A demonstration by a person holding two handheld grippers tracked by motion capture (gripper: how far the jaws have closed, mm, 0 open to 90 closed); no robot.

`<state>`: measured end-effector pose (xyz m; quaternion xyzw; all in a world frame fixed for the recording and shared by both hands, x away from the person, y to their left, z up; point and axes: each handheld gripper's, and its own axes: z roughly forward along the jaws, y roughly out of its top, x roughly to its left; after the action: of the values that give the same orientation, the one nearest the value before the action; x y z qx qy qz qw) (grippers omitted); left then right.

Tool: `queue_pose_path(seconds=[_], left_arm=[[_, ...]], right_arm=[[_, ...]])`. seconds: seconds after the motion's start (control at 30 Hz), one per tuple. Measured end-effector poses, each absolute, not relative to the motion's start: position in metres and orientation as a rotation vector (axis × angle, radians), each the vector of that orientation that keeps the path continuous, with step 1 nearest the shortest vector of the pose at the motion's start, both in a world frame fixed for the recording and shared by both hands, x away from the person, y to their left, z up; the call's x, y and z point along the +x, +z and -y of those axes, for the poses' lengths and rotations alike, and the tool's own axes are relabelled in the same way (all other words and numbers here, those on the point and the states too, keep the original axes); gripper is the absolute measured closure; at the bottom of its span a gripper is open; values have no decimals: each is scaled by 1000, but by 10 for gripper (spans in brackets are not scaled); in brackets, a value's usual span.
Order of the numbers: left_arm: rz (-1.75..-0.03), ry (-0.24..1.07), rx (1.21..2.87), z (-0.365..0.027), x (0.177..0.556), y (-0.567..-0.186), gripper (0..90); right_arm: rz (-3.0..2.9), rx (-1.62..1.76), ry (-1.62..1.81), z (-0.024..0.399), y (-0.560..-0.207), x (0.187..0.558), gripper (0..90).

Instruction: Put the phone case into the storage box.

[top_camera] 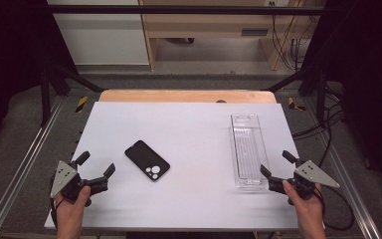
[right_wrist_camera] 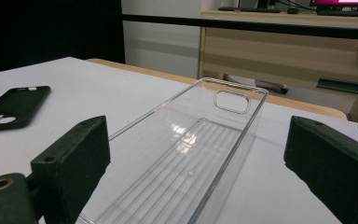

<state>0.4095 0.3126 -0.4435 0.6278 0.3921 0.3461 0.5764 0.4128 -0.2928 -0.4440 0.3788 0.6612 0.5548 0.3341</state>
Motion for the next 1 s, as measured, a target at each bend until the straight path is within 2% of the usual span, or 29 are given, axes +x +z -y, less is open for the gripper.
queue_pose_path(seconds=[1.0], left_arm=[[-931, 783, 1513, -294, 410, -440, 19]], right_arm=[[-1693, 990, 1430, 296, -439, 406, 56]])
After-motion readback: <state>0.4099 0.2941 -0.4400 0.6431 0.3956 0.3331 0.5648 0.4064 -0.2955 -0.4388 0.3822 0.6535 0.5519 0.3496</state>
